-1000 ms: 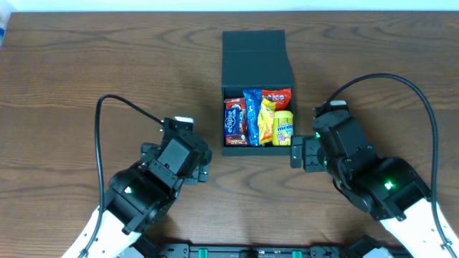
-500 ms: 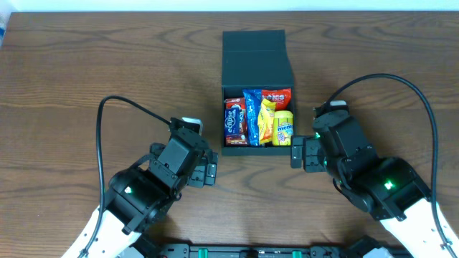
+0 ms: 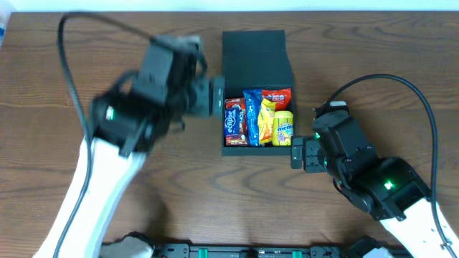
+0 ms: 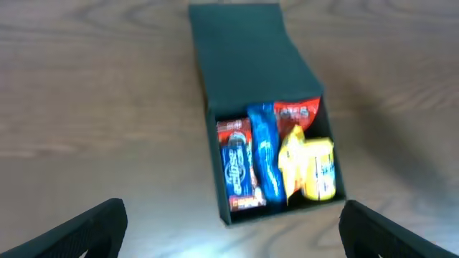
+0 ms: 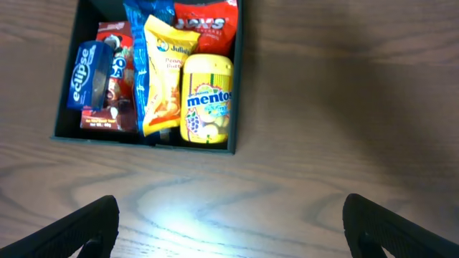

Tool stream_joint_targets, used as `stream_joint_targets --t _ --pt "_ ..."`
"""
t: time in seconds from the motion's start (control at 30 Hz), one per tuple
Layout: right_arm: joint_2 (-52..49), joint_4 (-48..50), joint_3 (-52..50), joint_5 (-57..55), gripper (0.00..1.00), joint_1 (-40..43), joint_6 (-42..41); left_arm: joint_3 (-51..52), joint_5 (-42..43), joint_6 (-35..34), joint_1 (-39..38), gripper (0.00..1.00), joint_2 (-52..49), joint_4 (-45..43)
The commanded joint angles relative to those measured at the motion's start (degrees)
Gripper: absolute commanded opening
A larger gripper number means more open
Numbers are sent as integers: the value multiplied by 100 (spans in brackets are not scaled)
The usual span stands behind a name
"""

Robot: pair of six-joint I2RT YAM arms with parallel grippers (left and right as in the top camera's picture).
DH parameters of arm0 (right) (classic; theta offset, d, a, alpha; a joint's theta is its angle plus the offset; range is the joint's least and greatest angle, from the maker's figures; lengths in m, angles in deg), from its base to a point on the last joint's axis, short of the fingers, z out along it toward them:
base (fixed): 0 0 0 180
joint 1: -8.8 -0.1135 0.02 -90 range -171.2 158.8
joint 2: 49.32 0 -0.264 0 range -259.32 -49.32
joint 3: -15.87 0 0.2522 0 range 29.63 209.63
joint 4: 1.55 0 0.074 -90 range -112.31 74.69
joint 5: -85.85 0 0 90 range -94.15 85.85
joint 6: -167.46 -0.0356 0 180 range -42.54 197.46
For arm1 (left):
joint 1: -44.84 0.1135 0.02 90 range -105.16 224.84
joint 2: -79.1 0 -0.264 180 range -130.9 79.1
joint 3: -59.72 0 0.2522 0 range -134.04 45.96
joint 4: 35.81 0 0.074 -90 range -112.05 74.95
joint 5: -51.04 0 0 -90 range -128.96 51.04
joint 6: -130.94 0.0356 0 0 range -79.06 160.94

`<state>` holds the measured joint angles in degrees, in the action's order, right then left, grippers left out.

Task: Pack container
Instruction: 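Raise the left gripper to the box lid's top edge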

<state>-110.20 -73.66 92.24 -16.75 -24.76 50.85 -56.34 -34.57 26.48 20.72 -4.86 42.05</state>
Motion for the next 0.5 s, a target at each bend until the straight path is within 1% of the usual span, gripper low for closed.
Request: stream_joint_targets --t 0.0,0.1,0.17,0.27,0.37,0.47 --pt "20 2 22 -94 99 -63 55 -758 1093 374 588 95 -826 280" --pt "20 2 22 -94 99 -63 55 -1207 2022 378 1207 95 -1585 389" --pt "20 7 22 -96 99 -63 55 -1384 2789 376 1674 95 -2164 269" --pt "20 15 22 -114 99 -63 57 -1471 3550 321 2124 95 -2806 0" --pt "20 17 22 -114 99 -63 55 -1486 4245 179 2441 95 -3440 -396" --pt "20 76 22 -111 99 -63 50 -1486 4861 -155 2573 95 -4144 -894"
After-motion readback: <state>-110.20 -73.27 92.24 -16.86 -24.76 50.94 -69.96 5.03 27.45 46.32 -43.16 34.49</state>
